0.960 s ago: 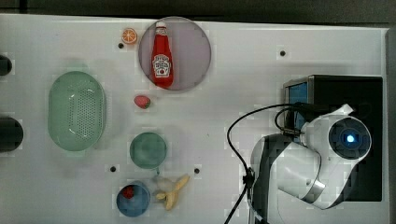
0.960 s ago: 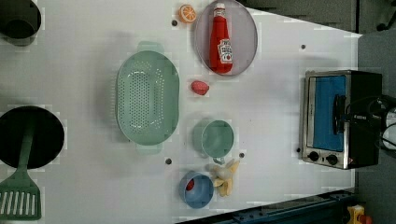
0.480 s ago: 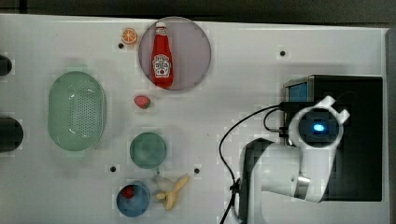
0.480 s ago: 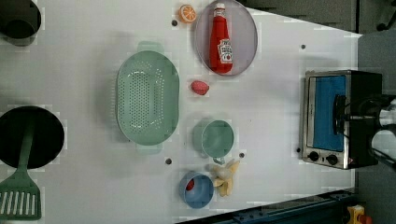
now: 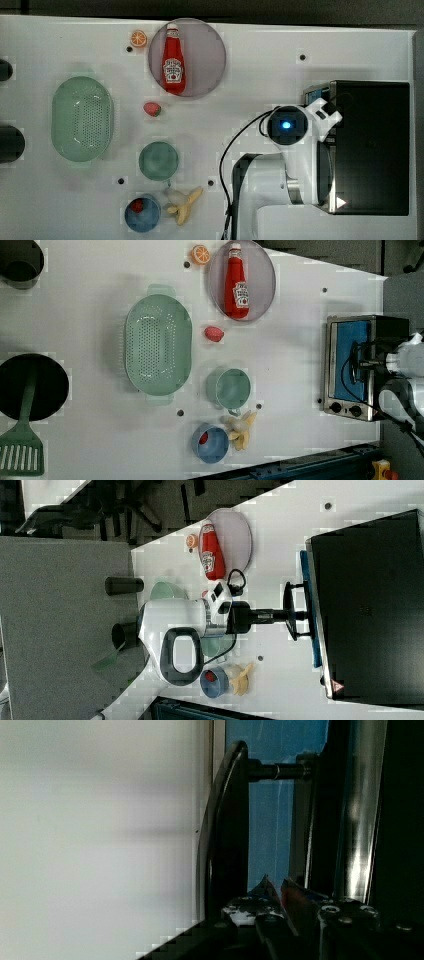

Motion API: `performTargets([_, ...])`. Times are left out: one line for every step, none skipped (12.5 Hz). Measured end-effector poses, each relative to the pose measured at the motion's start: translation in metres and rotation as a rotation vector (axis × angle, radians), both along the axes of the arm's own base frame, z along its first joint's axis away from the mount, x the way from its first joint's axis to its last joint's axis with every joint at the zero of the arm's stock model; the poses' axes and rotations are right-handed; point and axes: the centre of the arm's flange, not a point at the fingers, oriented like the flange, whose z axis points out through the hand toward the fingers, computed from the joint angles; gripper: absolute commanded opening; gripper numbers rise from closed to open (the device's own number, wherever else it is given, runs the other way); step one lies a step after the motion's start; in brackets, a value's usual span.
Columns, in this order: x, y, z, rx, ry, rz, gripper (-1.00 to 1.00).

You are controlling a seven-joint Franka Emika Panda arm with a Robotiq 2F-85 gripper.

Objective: Flap open oven.

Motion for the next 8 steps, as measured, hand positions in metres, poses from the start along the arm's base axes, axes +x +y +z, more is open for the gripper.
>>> performTargets([0.002, 0.007, -0.003, -0.009, -0.005, -0.012, -0.65])
performTargets([0.003, 0.016, -0.009, -0.014, -0.005, -0.039, -0.65])
performTargets([0.006, 0.028, -0.015, -0.021, -0.005, -0.055, -0.65])
performTargets([0.009, 0.041, -0.023, -0.049, -0.002, -0.035, -0.65])
performTargets([0.011, 0.054, -0.034, -0.088, 0.009, -0.011, -0.65])
performTargets([0.012, 0.07, -0.045, -0.12, 0.011, 0.003, -0.65])
performTargets([0.013, 0.087, -0.056, -0.158, 0.015, 0.028, -0.65])
performTargets([0.013, 0.103, -0.069, -0.194, 0.017, 0.05, -0.65])
